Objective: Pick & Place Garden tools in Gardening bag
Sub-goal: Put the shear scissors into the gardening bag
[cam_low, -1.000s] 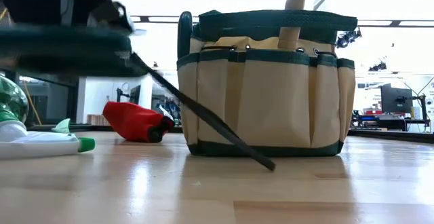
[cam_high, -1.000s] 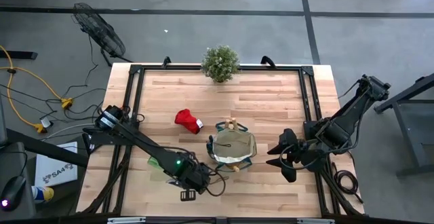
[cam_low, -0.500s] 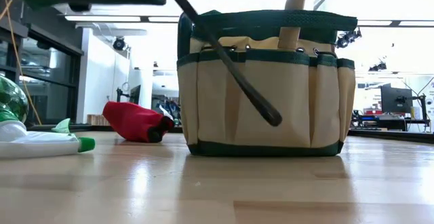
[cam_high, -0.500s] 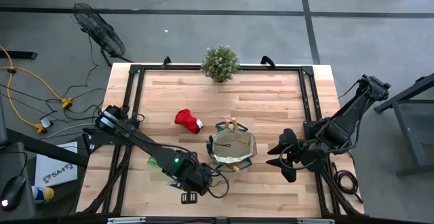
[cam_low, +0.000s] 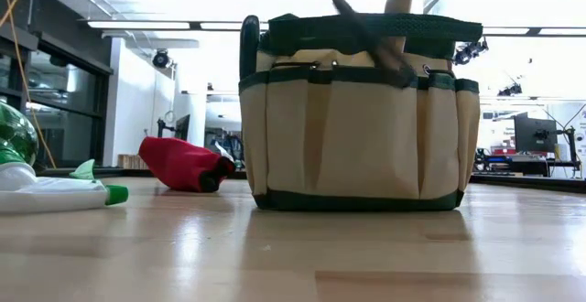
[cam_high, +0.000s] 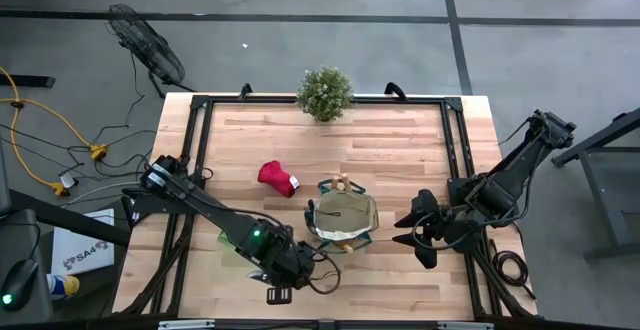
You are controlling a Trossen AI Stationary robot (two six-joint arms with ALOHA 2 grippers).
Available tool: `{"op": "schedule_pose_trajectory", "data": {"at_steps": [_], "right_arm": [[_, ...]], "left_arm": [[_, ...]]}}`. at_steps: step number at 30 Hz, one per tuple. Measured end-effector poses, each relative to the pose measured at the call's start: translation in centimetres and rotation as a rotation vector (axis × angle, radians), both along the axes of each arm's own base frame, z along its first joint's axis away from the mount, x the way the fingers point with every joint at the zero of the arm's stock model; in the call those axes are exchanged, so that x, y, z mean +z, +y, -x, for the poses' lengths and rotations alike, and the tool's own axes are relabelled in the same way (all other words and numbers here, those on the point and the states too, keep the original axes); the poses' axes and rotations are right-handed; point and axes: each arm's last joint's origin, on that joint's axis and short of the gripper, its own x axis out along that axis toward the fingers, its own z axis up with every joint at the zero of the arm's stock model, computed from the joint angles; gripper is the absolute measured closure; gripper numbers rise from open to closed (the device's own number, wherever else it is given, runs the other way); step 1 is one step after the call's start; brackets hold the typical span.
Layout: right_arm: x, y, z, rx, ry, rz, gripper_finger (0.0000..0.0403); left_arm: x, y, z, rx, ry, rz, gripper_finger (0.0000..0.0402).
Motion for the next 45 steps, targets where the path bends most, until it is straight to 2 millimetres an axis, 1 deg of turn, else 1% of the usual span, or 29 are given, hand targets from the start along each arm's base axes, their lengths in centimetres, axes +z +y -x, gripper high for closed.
{"op": "schedule_pose_trajectory", "data": {"at_steps": [10,20,30,41,45], "right_arm": [[0.0,0.0,0.0,0.001,0.000,-0.001,0.0222],[0.0,0.0,0.0,0.000,-0.001,-0.001,0.0222],[0.1,0.1,-0.1,0.000,-0.010,-0.010,0.0222],[0.4,0.3,-0.3,0.000,-0.042,-0.040,0.0222],[0.6,0.5,-0.5,0.010,-0.072,-0.054,0.0222]], "left_arm": [[2.6,-0.1,-0.2,-0.024,-0.067,0.031,0.0357],[4.3,-0.2,-0.4,-0.044,-0.128,0.040,0.0357],[5.9,0.1,-0.6,-0.006,-0.244,-0.047,0.0357],[9.0,0.6,-0.7,0.025,-0.408,-0.131,0.0357],[9.7,0.8,-0.7,0.048,-0.455,-0.179,0.0357]]}}
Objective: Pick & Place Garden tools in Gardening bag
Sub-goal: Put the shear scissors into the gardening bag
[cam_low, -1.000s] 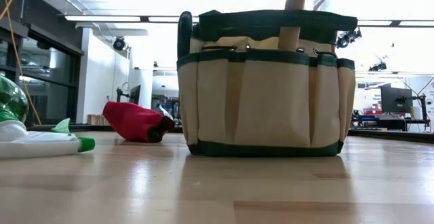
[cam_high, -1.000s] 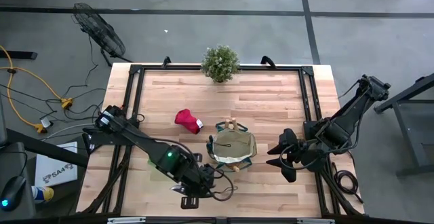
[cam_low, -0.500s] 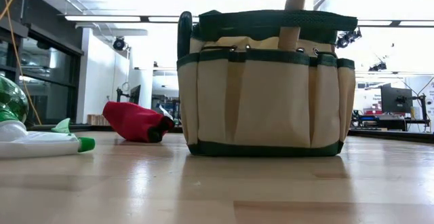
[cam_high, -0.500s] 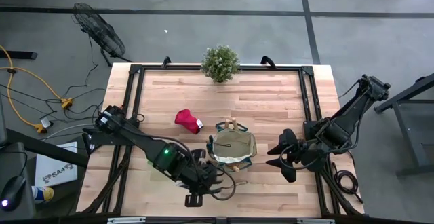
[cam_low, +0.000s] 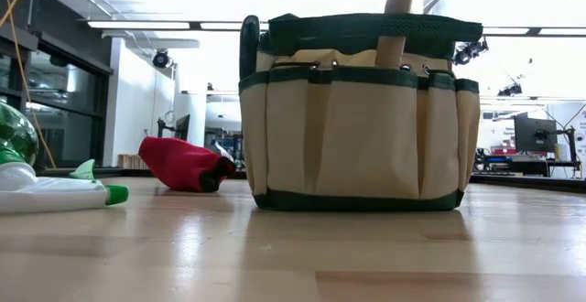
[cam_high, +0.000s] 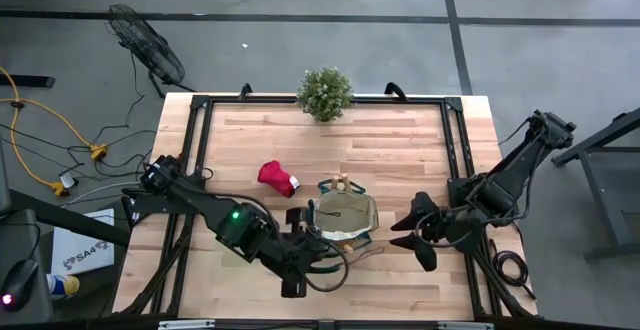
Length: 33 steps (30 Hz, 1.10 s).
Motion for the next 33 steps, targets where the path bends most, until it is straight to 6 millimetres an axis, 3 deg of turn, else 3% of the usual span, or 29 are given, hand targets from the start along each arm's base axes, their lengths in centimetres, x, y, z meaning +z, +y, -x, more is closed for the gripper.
{"op": "schedule_pose_trajectory", "data": {"at_steps": [11,25,33], "right_arm": [[-1.3,2.8,0.4,0.047,0.028,0.001,0.0222],[-3.5,7.0,5.0,-0.078,-0.047,0.047,0.0222],[-4.9,8.6,4.5,-0.160,-0.158,0.114,0.0222]], "left_arm": [[0.2,0.2,0.0,0.036,-0.029,-0.034,0.0357],[0.2,0.2,-0.1,0.040,-0.031,-0.036,0.0357],[0.4,0.3,-0.2,0.076,-0.068,-0.063,0.0357]]}}
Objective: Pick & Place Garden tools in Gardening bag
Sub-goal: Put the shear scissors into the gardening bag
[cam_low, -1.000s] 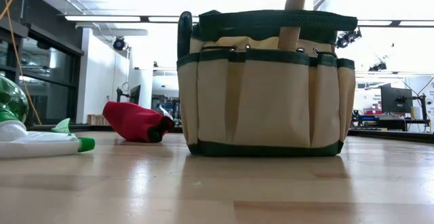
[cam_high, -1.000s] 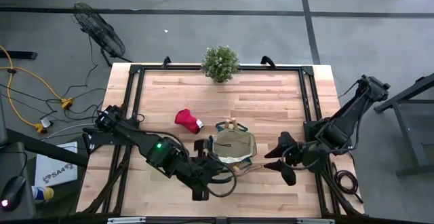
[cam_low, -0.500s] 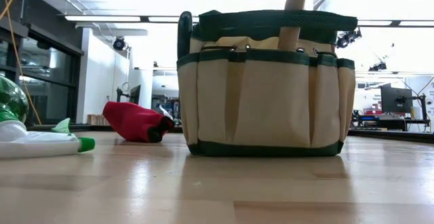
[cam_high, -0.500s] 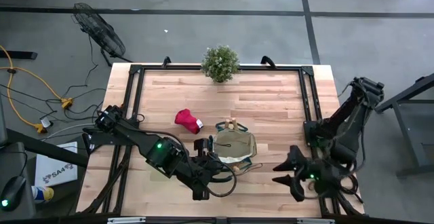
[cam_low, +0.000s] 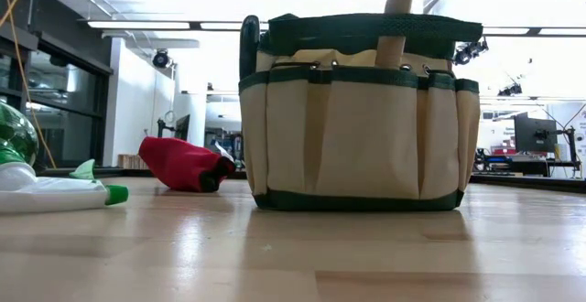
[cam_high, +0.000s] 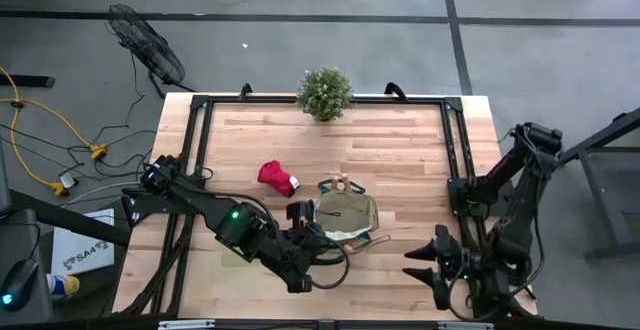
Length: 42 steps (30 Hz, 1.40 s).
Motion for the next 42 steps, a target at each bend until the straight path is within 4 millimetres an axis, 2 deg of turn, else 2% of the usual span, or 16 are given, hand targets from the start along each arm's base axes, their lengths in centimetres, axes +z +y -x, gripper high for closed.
{"op": "schedule_pose_trajectory", "data": {"at_steps": [5,12,24,42], "right_arm": [[-0.2,0.5,-0.7,-0.052,-0.069,0.003,0.0222],[1.0,0.9,-1.9,-0.073,-0.168,0.035,0.0222],[1.8,-0.4,-4.8,-0.154,-0.207,0.047,0.0222],[3.6,-0.4,-5.2,-0.198,-0.298,0.128,0.0222]], "left_arm": [[0.2,0.0,-0.2,0.028,-0.038,-0.016,0.0357],[0.4,0.0,-0.3,0.049,-0.073,-0.025,0.0357],[0.9,-0.2,-0.8,0.036,-0.139,-0.041,0.0357],[0.9,-0.2,-0.7,0.028,-0.136,-0.044,0.0357]]}}
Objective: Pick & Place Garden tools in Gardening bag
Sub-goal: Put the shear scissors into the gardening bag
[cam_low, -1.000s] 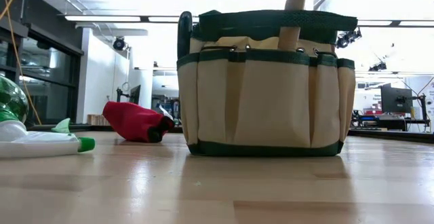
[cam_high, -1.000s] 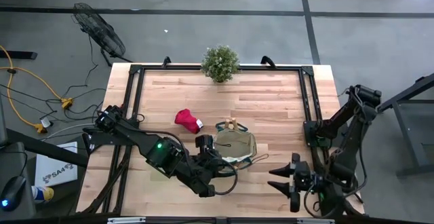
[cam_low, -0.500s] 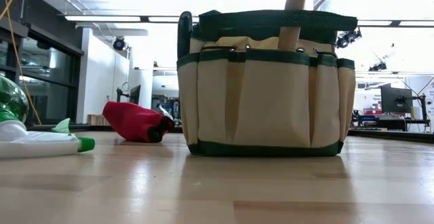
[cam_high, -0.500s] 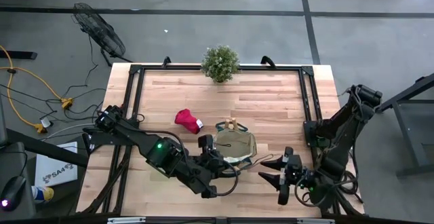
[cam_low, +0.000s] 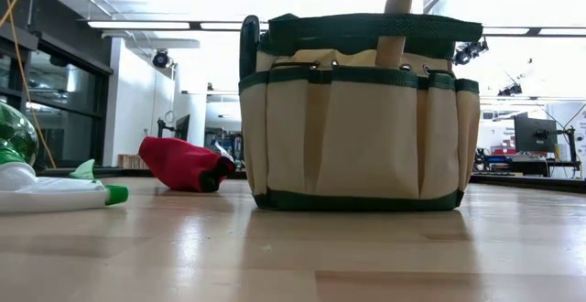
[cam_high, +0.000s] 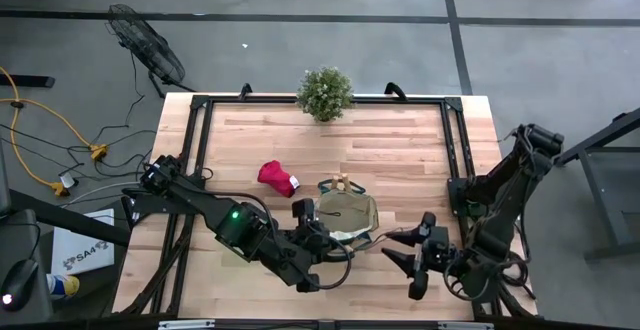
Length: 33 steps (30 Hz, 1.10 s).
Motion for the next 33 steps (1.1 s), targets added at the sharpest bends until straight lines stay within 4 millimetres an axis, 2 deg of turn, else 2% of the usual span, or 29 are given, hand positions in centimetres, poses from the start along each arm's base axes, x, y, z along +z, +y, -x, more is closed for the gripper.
{"op": "schedule_pose_trajectory", "data": {"at_steps": [10,33], "right_arm": [[1.7,-1.1,0.7,-0.005,-0.016,0.022,0.0222],[2.3,-1.2,0.8,0.012,-0.033,0.007,0.0222]], "left_arm": [[0.0,0.0,0.0,-0.006,0.004,0.005,0.0357],[0.0,0.0,0.0,-0.008,0.007,0.005,0.0357]]}}
